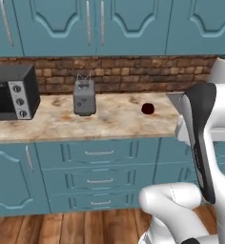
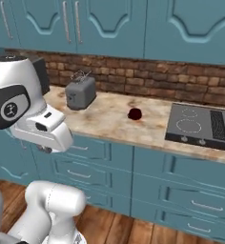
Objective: Clear the mugs and bowl far away from the sink.
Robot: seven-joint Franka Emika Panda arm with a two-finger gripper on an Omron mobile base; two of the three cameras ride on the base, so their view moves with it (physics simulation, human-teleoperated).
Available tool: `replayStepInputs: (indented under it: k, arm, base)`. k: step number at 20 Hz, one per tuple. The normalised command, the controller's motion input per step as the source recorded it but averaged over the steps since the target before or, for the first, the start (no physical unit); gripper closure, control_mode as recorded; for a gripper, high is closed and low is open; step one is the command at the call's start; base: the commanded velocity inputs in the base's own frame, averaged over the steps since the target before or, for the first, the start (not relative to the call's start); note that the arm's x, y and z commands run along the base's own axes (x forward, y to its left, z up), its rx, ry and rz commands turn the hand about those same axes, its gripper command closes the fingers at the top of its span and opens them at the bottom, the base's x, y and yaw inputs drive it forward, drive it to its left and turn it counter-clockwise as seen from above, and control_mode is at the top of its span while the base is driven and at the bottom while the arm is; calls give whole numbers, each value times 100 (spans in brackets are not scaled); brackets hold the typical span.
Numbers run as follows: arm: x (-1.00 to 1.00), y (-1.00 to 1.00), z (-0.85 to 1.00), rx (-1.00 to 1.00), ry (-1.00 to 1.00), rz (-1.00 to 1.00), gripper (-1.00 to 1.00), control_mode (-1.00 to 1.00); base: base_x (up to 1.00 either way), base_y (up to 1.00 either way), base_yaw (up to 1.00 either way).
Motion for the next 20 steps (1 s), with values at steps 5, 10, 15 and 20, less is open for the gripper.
replayStepInputs:
  k: [5, 10, 15, 20]
  arm:
    - [0, 0, 0, 0, 0, 0, 100, 100]
    - [0, 0, 0, 0, 0, 0, 100, 100]
    - [0, 0, 0, 0, 0, 0, 100, 100]
    - [0, 0, 0, 0, 0, 0, 100, 100]
  base:
    - [58, 3, -4]
    - [44, 16, -4]
    - [43, 13, -6]
    - [61, 2, -5]
